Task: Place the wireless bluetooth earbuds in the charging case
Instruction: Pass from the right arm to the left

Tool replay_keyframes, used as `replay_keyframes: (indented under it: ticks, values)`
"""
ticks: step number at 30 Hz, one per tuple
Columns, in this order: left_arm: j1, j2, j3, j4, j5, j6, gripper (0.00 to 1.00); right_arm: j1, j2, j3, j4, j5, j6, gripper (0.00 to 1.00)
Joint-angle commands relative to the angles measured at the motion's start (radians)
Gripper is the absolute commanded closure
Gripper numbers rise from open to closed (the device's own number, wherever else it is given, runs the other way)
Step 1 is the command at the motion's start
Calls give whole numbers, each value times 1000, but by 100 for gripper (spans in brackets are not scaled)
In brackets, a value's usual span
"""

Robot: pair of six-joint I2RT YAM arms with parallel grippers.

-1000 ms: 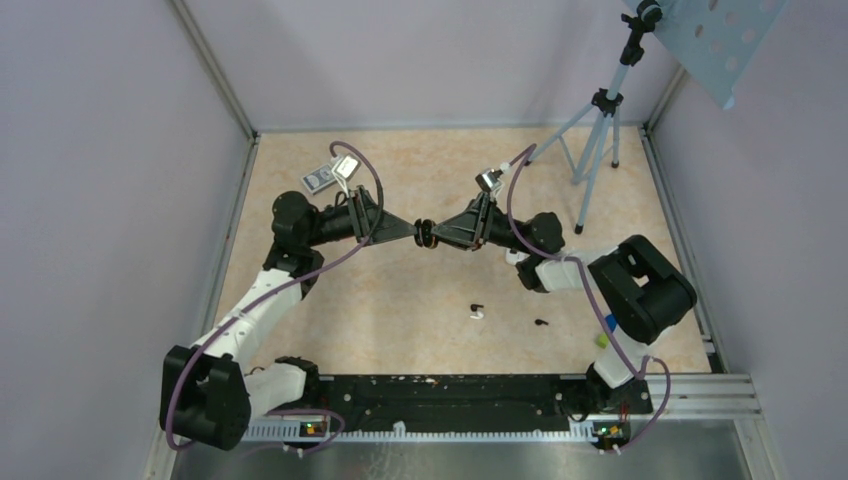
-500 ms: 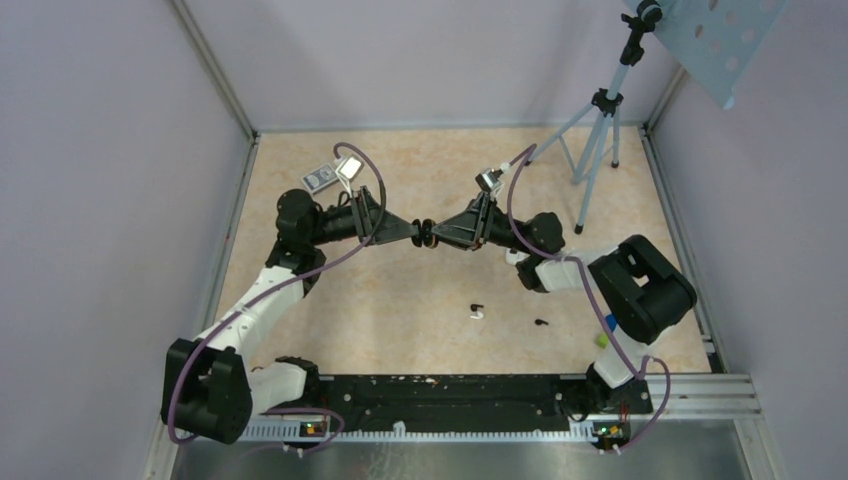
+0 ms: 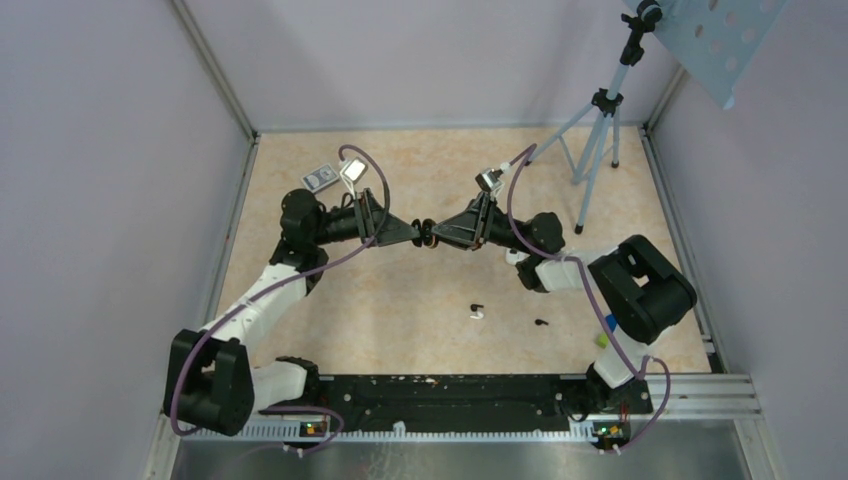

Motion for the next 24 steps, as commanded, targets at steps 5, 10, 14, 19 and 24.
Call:
replay_keyframes:
  ticks: [5,10,14,19,24]
  values:
    - [-2,11,1,104,13,-15,52,1,12,42,158,12,-5,100]
    - [-5,18,-5,140,19,-45,53,3,18,50,160,11,-2,100]
    - [-10,21,-7,148,17,-49,54,5,18,53,159,12,-3,100]
    - [-12,23,-7,148,17,-49,59,8,18,54,157,10,-3,100]
    - [-13,22,0,144,10,-51,68,9,17,53,154,10,-4,100]
